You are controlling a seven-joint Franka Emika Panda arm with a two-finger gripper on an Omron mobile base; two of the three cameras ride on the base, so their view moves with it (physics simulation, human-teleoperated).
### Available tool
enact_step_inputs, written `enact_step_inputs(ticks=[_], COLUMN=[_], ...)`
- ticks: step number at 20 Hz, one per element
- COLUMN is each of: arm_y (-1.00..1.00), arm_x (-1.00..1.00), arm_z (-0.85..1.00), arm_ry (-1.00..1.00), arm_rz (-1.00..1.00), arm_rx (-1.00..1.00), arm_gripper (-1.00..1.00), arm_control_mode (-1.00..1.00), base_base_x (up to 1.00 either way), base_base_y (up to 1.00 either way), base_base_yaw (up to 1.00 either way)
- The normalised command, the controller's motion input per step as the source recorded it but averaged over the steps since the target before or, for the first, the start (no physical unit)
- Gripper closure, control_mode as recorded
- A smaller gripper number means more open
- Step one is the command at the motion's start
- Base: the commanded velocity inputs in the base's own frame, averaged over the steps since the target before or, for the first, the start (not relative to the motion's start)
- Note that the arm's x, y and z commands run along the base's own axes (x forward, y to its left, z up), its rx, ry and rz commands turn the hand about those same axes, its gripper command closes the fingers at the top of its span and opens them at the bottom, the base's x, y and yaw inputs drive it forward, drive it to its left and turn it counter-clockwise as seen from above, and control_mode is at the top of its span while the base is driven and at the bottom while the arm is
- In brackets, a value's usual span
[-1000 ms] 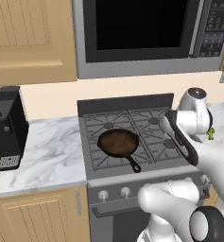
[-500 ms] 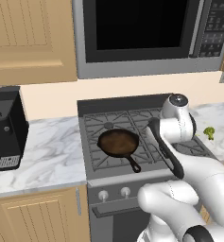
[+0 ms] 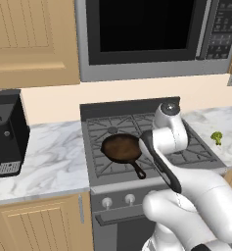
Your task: Put the broccoli and lemon in the pan. Then turn on the front left burner and set the heat to medium.
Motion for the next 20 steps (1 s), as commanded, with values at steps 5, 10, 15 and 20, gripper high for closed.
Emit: enact_step_inputs(ticks=[5, 10, 15, 20], arm_y=[0.41, 0.34, 0.29, 0.27], arm_x=[0.00, 0.00, 0.08, 0.09], arm_z=[0.00, 0.00, 0.00, 0.00], arm_ry=[0.00, 0.00, 0.00, 0.00], arm_rz=[0.00, 0.00, 0.00, 0.00], arm_rx=[0.00, 0.02, 0.05, 0.04], arm_gripper=[1.00, 1.00, 1.00, 1.00], arm_control_mode=[-1.00, -1.00, -1.00, -1.00], base_base_x=[0.00, 0.00, 0.00, 0.00], base_base_y=[0.00, 0.00, 0.00, 0.00], base_base_yaw=[0.00, 0.00, 0.00, 0.00])
